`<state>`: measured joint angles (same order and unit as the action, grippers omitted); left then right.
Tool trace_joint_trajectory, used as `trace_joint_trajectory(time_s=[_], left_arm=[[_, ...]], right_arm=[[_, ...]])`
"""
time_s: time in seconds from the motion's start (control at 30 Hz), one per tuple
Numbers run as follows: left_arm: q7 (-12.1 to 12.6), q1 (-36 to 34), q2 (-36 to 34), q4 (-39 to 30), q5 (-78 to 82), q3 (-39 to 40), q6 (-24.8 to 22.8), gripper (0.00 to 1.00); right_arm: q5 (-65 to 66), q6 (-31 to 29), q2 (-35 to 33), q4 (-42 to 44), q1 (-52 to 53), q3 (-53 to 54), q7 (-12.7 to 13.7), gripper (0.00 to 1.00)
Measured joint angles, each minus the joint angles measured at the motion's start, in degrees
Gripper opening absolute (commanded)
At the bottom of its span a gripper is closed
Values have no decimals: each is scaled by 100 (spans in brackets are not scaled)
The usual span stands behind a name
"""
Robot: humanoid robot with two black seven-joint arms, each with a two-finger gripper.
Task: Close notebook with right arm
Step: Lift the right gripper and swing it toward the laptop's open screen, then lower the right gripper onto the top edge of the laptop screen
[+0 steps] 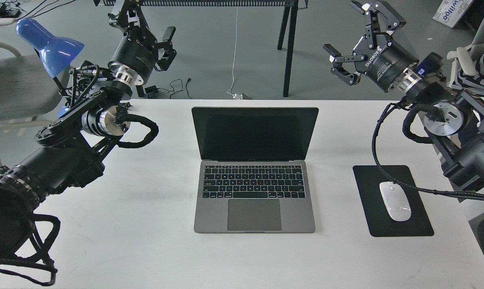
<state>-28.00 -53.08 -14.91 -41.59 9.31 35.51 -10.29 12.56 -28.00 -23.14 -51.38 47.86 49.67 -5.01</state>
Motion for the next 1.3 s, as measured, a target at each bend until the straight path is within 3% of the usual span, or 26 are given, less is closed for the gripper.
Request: trace_joint_trajectory(time_s=[0.37, 0.53, 0.93, 1.13, 1.3], left_arm=[[0, 0, 6, 1, -3, 7, 52, 100], [0, 0, 6, 2, -14, 9, 24, 100], [0, -1, -3, 2, -18, 9, 9, 100], [0, -1, 0, 2, -18, 10, 15, 100], [0, -1, 3, 2, -18, 9, 18, 100]], right_arm=[[16, 0, 54, 81, 93, 16, 0, 100], [35, 0, 245, 525, 501, -243, 0, 100], [37, 168, 1230, 2237, 2024, -2863, 17, 100], [41, 179, 1985, 3200, 2255, -3781, 17, 100], [41, 180, 2286, 3527, 2270, -4352, 17, 100]])
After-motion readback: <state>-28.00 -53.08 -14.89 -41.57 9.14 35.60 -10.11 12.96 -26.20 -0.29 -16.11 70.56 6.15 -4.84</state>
